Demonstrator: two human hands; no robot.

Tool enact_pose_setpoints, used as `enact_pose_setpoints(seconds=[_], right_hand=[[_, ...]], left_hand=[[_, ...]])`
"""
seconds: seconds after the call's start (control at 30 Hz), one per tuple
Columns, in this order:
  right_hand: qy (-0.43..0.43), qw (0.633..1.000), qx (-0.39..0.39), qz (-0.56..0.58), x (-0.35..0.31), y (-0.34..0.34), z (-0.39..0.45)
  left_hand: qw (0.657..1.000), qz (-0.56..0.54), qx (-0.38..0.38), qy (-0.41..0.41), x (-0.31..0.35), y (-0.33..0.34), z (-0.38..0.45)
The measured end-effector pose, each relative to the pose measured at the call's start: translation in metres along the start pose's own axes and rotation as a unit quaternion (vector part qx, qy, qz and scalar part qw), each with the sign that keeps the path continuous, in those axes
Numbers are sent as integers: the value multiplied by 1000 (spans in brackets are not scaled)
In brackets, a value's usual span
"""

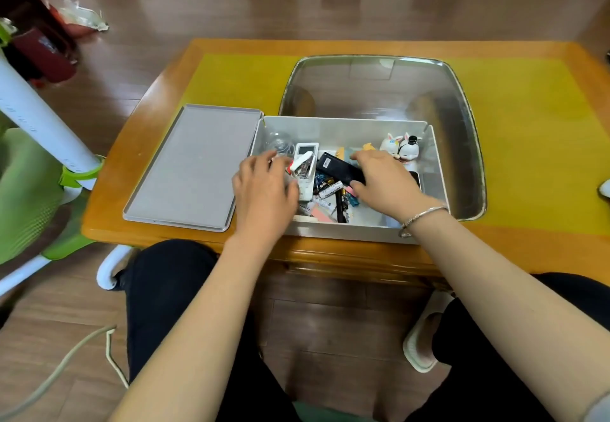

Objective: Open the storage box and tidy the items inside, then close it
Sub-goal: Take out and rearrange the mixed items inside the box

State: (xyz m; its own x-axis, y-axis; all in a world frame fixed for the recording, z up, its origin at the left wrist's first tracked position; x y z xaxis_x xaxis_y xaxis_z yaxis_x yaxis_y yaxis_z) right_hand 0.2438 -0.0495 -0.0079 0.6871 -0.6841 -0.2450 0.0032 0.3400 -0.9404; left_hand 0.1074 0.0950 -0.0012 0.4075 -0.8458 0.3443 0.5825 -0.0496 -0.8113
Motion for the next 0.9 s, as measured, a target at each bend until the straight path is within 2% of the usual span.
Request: enact_pose_setpoints(seconds=[0.13,0.23,0.37,0.53,0.67,0.73,0.8,0.87,0.9], right_hand=[[-28,999,-17,-24,-12,21,20],[-12,998,-43,-53,-13,32,30],[-16,998,-31,-56,-15,35,36],[18,996,-7,83,-20,31,22],[-38,954,-142,262,-39,23,4],[-20,940,-166,299,-42,22,-1],[2,946,-106,306,-36,21,4],[25,961,-27,273,-29,23,14],[32,968,-12,250,-27,24,19]], left_hand=[[998,22,-29,-60,-29,-1,1],[995,0,-75,-62,-37,3,-2],[993,-20,-106,-58,-43,2,-4],[994,0,-103,-41,-47,-4,-1],[993,3,-109,-46,-46,-6,0],[994,24,-104,-36,-44,-8,1],[995,35,-91,-32,-42,-11,1],[997,25,-69,-34,-40,-15,2],[998,10,-54,-39,-39,-18,3]])
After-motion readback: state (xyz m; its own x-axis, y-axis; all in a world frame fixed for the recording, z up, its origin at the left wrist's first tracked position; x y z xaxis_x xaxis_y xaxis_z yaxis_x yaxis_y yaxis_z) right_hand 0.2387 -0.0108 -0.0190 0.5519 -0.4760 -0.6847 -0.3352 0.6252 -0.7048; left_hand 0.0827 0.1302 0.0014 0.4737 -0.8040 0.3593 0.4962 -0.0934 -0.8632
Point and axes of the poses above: each hand's wrist, its own z-axis towards the middle knuckle, its own y-axis out of the palm, x = y × z, the point moved 3 cm from there along z, towards the middle knuckle, and after that the axes turned 13 degrees about x, right-handed, at the moved point
